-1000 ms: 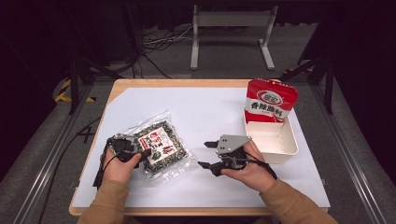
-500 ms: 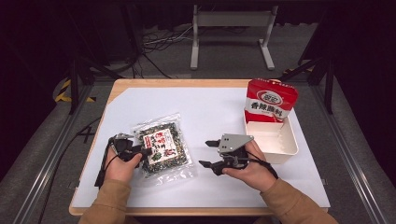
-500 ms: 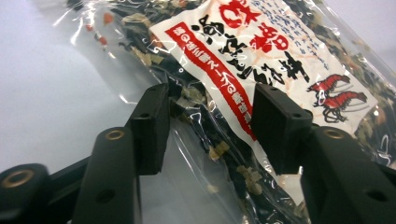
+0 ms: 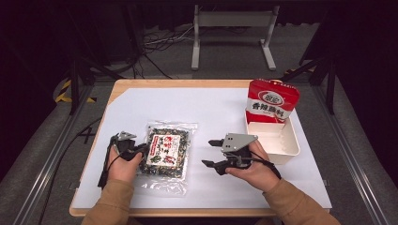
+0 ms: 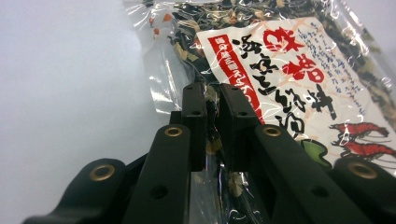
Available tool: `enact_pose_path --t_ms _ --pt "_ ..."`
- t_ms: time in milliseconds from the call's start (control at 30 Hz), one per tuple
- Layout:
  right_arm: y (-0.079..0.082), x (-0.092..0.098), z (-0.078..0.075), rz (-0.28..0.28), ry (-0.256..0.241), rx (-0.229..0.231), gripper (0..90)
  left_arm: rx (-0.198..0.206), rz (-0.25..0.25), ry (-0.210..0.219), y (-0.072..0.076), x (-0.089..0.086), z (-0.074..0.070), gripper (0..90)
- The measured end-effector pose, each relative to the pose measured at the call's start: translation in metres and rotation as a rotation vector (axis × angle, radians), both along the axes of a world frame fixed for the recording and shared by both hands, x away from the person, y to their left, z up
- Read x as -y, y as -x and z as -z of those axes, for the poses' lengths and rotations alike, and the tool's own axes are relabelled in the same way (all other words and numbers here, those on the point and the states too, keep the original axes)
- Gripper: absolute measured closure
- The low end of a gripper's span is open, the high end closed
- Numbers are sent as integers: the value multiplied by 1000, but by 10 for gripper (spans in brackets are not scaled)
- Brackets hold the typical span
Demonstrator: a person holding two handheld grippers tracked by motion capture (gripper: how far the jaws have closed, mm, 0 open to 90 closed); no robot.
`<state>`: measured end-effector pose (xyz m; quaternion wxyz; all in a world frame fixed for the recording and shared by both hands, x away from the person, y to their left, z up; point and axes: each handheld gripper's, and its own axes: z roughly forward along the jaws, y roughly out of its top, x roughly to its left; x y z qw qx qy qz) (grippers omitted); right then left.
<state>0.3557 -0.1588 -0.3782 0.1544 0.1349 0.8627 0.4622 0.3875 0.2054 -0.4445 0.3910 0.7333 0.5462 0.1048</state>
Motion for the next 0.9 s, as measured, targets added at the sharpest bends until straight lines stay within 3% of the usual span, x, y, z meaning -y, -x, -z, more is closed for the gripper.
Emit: enact_pose_path --t_ms 33,67,167,267,333,367,400,433,500,567,600,633,667,700,733,900 --pt "0 0 0 0 -2 0 324 -17 -10 41 -1 -4 1 790" --pt "0 0 0 -2 -1 0 323 -23 -13 54 -2 -6 2 768" --pt "1 1 0 -4 3 0 319 -41 -6 37 -3 -4 -2 700" --pt "1 3 0 -3 3 4 317 -43 -29 14 -3 -4 -6 377" --pt "1 4 0 -1 4 4 317 -32 -57 -37 -4 -6 -9 325" --pt "1 6 1 3 5 4 317 -76 -59 -18 -5 -9 -7 222" --pt "1 6 1 2 6 3 316 -76 -59 -18 -5 -9 -7 207" --pt "1 6 1 3 7 2 315 -120 -28 -25 -7 -7 -2 207" --pt "1 6 1 4 8 3 312 -125 -20 -39 -8 -3 -1 182" --pt "2 6 1 4 9 5 311 -121 -9 -33 -8 -2 -2 235" --pt "2 6 1 4 9 5 311 -129 5 6 -9 0 -1 235" --pt "2 6 1 5 10 6 310 -130 8 10 -9 2 -1 250" --pt "2 6 1 5 10 6 309 -119 15 -15 -9 3 -1 256" --pt "2 6 1 6 11 6 309 -127 28 2 -8 4 -2 284" --pt "2 6 2 7 12 5 309 -144 39 38 -8 3 -2 365" --pt "1 5 2 5 11 4 308 -150 36 36 -8 5 -2 433"
